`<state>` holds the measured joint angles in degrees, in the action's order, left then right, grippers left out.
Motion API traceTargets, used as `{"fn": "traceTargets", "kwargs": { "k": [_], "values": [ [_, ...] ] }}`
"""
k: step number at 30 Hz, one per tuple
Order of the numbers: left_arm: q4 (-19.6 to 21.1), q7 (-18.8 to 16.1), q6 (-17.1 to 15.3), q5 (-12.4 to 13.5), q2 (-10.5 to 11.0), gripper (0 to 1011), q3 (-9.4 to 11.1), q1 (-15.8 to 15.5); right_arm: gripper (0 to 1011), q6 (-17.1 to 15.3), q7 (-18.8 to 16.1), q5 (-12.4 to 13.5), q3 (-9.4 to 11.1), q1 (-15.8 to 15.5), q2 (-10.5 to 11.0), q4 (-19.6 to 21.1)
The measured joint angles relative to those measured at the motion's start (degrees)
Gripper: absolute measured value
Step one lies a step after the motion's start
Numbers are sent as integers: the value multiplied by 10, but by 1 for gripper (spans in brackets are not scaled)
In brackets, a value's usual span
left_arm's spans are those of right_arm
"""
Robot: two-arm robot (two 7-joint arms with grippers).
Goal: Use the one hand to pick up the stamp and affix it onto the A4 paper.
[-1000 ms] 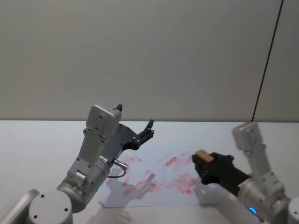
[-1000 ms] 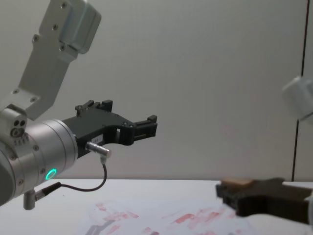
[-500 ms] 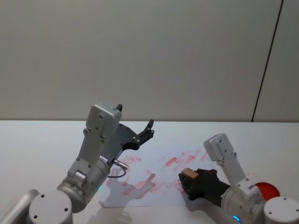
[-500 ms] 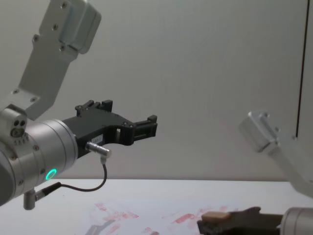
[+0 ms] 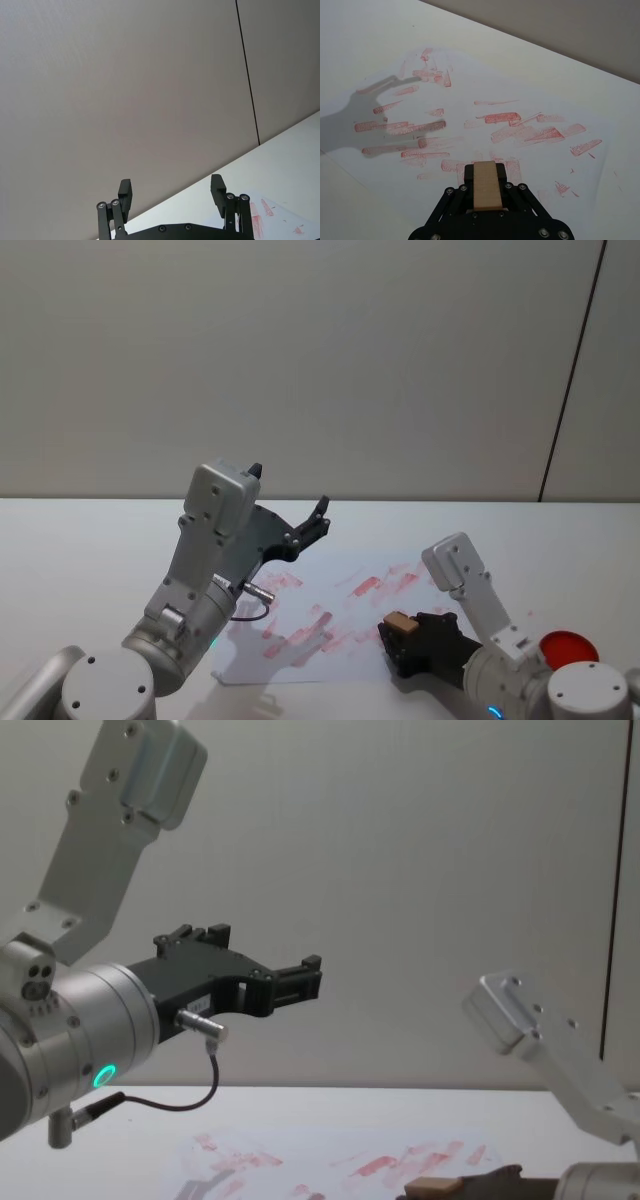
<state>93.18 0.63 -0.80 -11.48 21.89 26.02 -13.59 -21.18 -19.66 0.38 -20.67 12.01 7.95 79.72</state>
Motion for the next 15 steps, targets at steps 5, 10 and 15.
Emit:
{"fn": "traceTargets", "kwargs": {
  "k": [5, 10, 15],
  "values": [
    [0, 0, 0, 0, 0, 1003, 0, 0, 219, -8, 5, -1, -1, 1, -2, -1],
    [0, 0, 0, 0, 0, 1003, 0, 0, 219, -13, 11, 0, -1, 2, -3, -3],
    [0, 0, 0, 0, 0, 1003, 0, 0, 220, -12, 17, 5, 0, 4, -5, -6]
  ]
}}
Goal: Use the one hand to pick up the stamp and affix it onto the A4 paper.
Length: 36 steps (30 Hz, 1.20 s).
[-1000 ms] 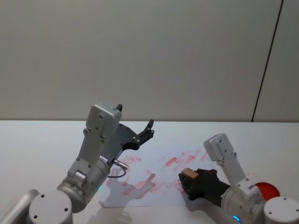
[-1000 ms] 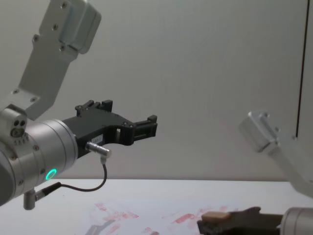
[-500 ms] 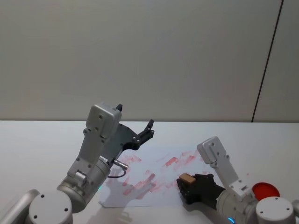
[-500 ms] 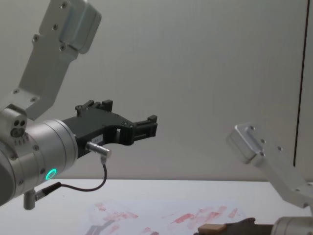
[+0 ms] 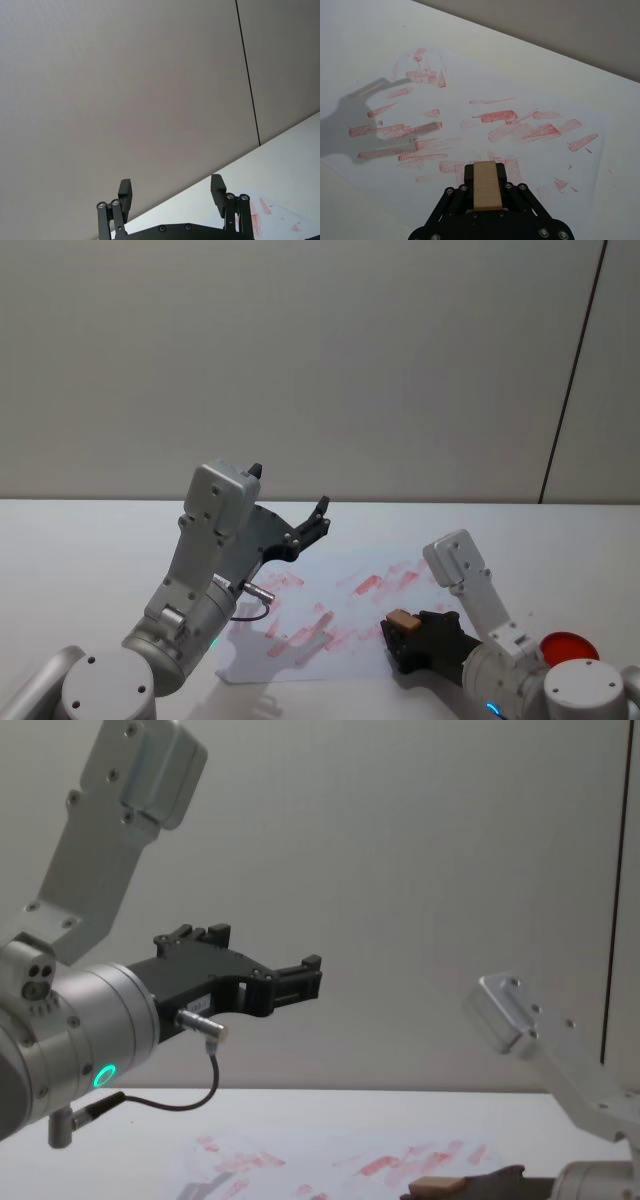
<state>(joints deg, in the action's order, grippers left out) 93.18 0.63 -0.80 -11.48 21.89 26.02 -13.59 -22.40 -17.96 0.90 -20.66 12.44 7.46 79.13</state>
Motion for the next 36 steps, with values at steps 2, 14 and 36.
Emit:
{"fn": "traceTargets", "kwargs": {
  "k": [2, 14, 36],
  "values": [
    [0, 0, 0, 0, 0, 1002, 0, 0, 220, 4, 3, 5, 1, 2, -1, -2],
    [0, 0, 0, 0, 0, 1003, 0, 0, 219, 35, 13, 51, 10, 13, -10, 16],
    [0, 0, 0, 0, 0, 1003, 0, 0, 220, 50, 56, 138, 71, -42, 60, 137]
  ]
}}
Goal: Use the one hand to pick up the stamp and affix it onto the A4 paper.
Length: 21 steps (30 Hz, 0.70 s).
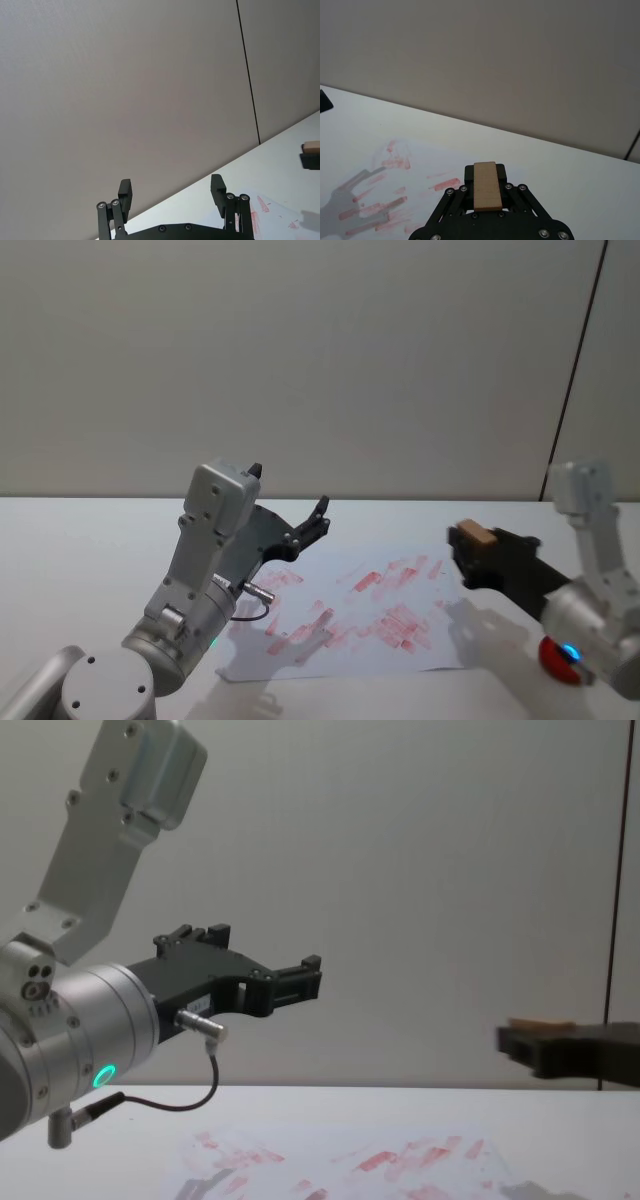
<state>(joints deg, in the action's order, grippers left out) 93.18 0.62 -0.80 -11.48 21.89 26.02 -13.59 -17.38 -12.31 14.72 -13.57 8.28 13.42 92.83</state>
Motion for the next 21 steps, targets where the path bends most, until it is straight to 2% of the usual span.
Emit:
{"fn": "traceTargets", "kwargs": {
  "k": [6, 21],
  "values": [
    [0, 0, 0, 0, 0, 1003, 0, 0, 219, 4, 9, 6, 15, -29, 27, 25],
    [0, 0, 0, 0, 0, 1002, 0, 0, 219, 9, 21, 11, 36, -66, 62, 49]
  ]
}}
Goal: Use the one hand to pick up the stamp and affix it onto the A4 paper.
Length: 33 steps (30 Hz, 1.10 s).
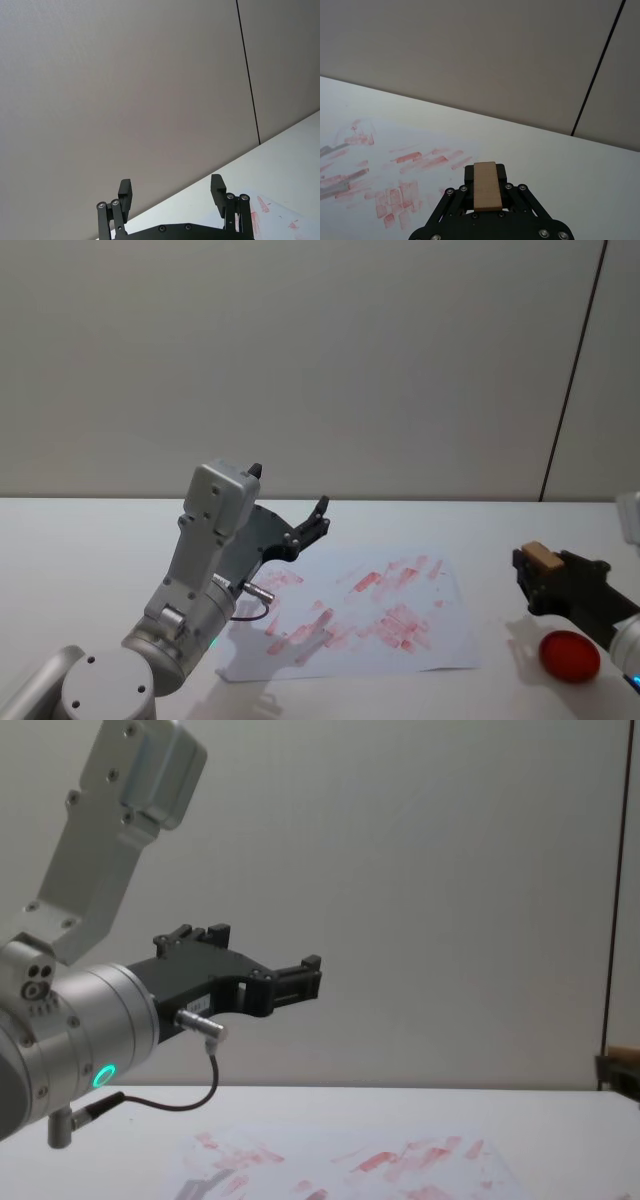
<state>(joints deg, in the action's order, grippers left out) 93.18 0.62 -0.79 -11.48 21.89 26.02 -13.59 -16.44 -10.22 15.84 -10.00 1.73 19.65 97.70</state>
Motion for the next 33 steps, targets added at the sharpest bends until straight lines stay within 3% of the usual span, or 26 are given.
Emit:
{"fn": "traceTargets", "kwargs": {
  "k": [16, 33],
  "values": [
    [0, 0, 0, 0, 0, 1002, 0, 0, 220, -12, 18, 5, 20, -44, 33, 9],
    [0, 0, 0, 0, 0, 1002, 0, 0, 219, -29, 15, -6, 19, -53, 36, 6]
  ]
}}
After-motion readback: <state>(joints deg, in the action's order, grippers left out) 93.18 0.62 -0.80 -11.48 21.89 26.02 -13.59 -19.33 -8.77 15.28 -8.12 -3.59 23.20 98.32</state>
